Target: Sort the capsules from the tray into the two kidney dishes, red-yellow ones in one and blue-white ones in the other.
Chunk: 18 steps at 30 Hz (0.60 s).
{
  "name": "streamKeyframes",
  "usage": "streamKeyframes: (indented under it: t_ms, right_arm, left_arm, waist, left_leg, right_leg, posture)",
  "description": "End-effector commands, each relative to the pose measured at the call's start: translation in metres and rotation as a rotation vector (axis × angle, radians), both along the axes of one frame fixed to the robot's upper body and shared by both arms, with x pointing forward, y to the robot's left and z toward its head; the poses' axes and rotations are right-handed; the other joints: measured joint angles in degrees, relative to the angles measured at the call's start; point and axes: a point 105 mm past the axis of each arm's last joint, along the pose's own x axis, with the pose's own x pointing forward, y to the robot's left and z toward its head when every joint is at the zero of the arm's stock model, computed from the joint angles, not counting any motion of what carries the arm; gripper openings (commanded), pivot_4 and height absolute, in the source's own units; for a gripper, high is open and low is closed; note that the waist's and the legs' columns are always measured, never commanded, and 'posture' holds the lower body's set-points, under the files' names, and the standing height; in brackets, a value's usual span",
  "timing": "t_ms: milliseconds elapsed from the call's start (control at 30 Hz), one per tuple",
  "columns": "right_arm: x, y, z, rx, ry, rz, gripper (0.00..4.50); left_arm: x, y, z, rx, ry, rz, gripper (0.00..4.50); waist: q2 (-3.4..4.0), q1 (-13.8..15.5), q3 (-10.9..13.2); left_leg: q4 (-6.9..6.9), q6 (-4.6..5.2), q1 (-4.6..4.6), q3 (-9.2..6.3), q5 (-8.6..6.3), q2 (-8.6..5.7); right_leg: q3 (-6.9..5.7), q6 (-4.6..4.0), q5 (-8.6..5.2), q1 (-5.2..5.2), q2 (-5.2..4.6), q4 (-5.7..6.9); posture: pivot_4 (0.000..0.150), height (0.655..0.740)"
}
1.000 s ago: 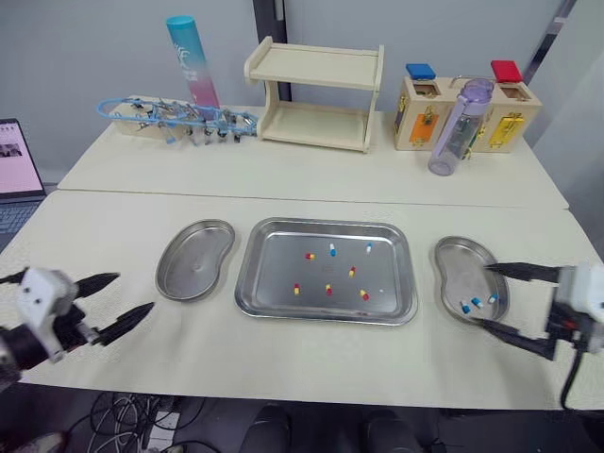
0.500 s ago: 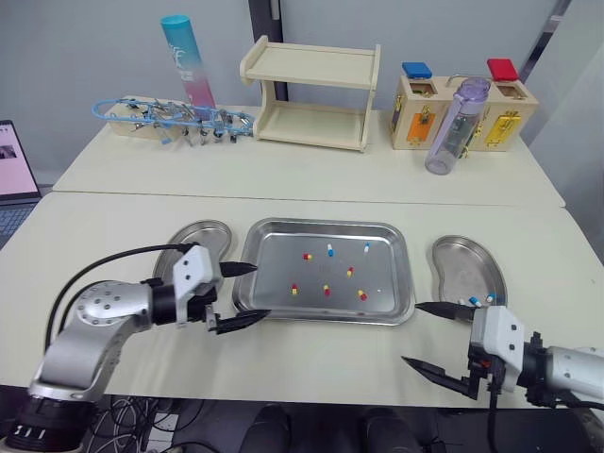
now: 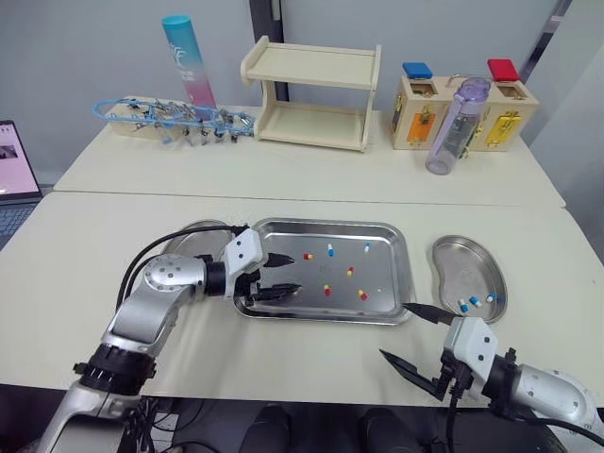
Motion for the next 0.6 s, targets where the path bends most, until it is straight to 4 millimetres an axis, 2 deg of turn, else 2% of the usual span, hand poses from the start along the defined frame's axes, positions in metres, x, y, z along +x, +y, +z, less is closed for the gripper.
streamKeyframes:
  t_ms: [33, 367, 600]
  right_arm:
    - [0.0, 0.007, 0.013, 0.022, -0.029, 0.015, 4.5]
    - [0.002, 0.015, 0.018, 0.035, -0.029, 0.01, 4.5]
    - [0.003, 0.015, 0.017, 0.032, -0.027, 0.01, 4.5]
  left_arm:
    - [0.004, 0.0, -0.004, 0.066, -0.025, -0.076, 2.91]
    - [0.011, -0.003, -0.027, 0.155, 0.003, -0.115, 2.91]
    - [0.01, -0.005, -0.034, 0.189, 0.01, -0.118, 2.91]
  waist:
    - [0.0, -0.02, 0.0]
    - [0.0, -0.05, 0.0]
    - [-0.01, -0.04, -0.01]
  left_leg:
    - [0.0, 0.0, 0.0, 0.0, 0.0, 0.0]
    - [0.01, 0.01, -0.01, -0.02, 0.0, 0.0]
    - [0.02, 0.01, 0.0, -0.04, 0.01, 0.0]
  right_leg:
    - [0.0, 0.0, 0.0, 0.0, 0.0, 0.0]
    - [-0.01, 0.0, 0.0, 0.0, 0.0, 0.01]
    - [-0.02, 0.0, 0.0, 0.01, 0.0, 0.02]
  posture:
    - [0.15, 0.74]
    - [0.15, 0.74]
    - [0.15, 0.74]
